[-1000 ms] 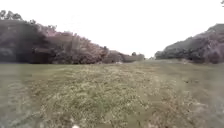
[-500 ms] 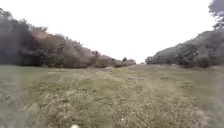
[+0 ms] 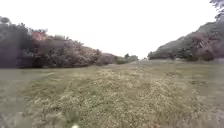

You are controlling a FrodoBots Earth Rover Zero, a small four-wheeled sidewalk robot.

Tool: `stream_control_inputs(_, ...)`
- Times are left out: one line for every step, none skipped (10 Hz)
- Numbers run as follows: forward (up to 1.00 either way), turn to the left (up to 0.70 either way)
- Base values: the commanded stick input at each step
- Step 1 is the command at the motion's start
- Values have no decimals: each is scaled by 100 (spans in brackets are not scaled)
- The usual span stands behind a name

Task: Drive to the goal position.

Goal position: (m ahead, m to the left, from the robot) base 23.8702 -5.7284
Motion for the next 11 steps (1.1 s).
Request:
stream_control_inputs(85, 1)
stream_control_inputs(85, -1)
stream_control_inputs(85, -4)
stream_control_inputs(85, -26)
stream_control_inputs(85, -30)
stream_control_inputs(85, -33)
stream_control_inputs(85, -33)
stream_control_inputs(85, -33)
stream_control_inputs(85, -33)
stream_control_inputs(85, -33)
stream_control_inputs(85, -33)
